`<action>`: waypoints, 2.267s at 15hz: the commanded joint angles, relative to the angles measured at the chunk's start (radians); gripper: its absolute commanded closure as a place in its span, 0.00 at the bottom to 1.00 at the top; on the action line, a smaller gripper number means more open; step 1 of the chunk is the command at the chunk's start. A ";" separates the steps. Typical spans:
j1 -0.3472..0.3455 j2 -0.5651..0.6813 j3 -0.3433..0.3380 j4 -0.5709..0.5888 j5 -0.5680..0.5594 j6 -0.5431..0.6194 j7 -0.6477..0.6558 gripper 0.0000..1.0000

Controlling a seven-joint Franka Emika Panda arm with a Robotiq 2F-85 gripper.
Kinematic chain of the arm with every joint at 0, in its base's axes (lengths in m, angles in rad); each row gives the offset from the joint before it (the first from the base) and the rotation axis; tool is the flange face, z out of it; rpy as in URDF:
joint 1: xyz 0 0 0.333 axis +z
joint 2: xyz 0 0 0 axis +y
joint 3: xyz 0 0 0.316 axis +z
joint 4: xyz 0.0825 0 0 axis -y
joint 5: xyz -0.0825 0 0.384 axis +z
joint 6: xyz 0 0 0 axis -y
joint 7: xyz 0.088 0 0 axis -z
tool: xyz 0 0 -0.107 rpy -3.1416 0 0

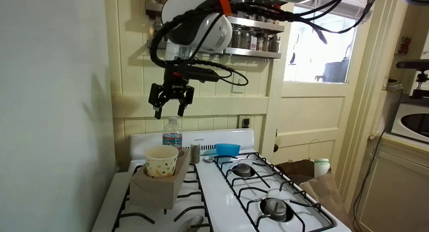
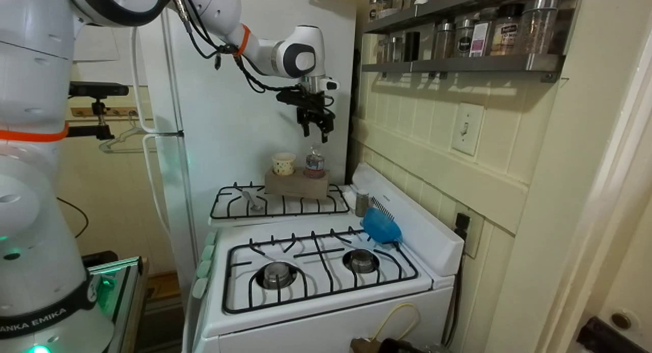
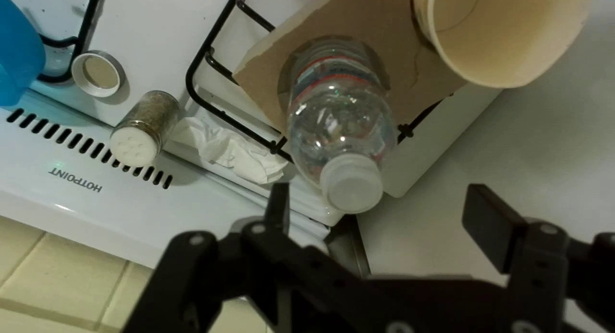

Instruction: Remove the bottle from the box

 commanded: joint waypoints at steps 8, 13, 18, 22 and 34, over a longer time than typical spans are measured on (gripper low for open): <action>0.012 0.028 -0.014 0.065 -0.003 -0.110 0.015 0.24; 0.013 0.039 -0.015 0.064 -0.005 -0.102 0.009 0.33; 0.015 0.045 -0.018 0.070 -0.011 -0.108 0.015 0.64; 0.020 0.037 -0.021 0.071 -0.029 -0.112 0.021 0.89; 0.048 -0.075 -0.009 0.049 -0.079 -0.131 0.022 0.92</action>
